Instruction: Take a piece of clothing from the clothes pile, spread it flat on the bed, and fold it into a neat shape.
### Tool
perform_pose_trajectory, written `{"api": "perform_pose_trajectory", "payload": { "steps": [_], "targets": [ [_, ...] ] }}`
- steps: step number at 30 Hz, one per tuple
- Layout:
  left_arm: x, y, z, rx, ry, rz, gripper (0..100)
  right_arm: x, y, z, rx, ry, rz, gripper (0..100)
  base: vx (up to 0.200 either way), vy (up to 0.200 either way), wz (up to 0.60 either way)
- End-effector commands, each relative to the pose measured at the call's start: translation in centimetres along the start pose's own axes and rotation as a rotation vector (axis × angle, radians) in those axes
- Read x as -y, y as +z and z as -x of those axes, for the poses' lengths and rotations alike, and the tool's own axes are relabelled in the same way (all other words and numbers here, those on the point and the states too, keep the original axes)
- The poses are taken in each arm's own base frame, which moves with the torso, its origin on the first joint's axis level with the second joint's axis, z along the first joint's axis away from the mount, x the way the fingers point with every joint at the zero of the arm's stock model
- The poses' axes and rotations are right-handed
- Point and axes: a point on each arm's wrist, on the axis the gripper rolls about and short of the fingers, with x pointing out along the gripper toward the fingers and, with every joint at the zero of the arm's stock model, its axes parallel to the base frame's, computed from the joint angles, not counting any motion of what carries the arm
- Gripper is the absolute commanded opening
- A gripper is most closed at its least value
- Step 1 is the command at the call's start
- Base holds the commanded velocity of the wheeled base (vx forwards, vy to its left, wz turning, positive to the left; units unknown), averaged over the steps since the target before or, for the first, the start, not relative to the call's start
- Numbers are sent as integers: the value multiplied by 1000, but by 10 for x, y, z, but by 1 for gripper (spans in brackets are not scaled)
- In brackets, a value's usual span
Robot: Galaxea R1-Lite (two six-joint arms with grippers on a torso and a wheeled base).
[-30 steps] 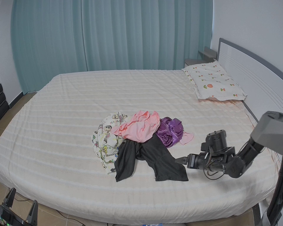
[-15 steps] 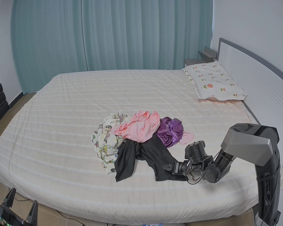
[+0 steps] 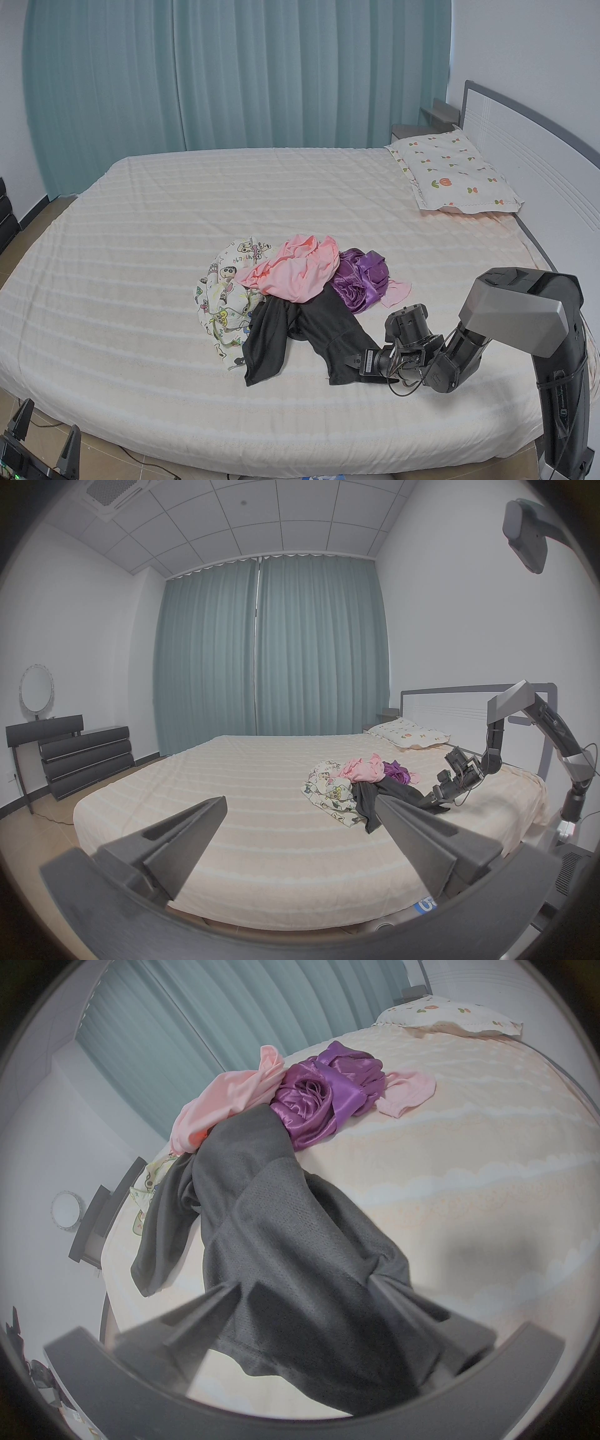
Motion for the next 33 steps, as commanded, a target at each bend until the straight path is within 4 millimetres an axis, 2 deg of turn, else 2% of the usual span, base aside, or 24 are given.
{"api": "perform_pose_trajectory", "payload": {
  "steps": [1,5,8,14,18,20,21,22,23,24,26,28,30,33],
  "targets": [
    [0,-4,0,2,0,2,100,-1,-1,0,0,4,6,0,0,0,0],
    [0,-4,0,2,1,3,100,-1,-1,4,-2,1,-3,0,0,0,0],
    [0,-5,0,0,1,3,100,-3,4,15,12,4,-15,0,0,0,0],
    [0,-4,0,5,0,-6,100,-12,14,58,70,49,-104,0,0,0,0],
    [0,-4,0,9,-3,-9,100,-8,5,88,116,90,-147,0,0,0,0],
    [0,9,3,63,-7,1,100,-3,-4,97,130,115,-175,0,0,0,0],
    [0,34,9,138,-11,24,100,-2,-8,100,141,132,-196,0,0,0,0],
    [0,47,11,156,-14,40,100,-1,-10,102,146,139,-206,0,0,0,0],
    [0,70,9,153,-21,86,100,1,-12,105,169,159,-232,0,0,0,0],
    [-1,80,0,97,-23,109,100,3,-13,107,194,176,-250,0,0,0,0],
    [-1,81,-15,4,-42,70,100,4,-18,111,210,190,-256,0,0,0,0],
    [0,78,-28,-94,-82,43,100,6,-22,115,209,192,-260,0,0,0,0],
    [1,68,-59,-302,-168,58,100,9,-28,116,204,190,-274,0,0,0,0],
    [6,60,-92,-478,-252,68,100,12,-31,115,210,182,-296,0,0,0,0]
  ]
}}
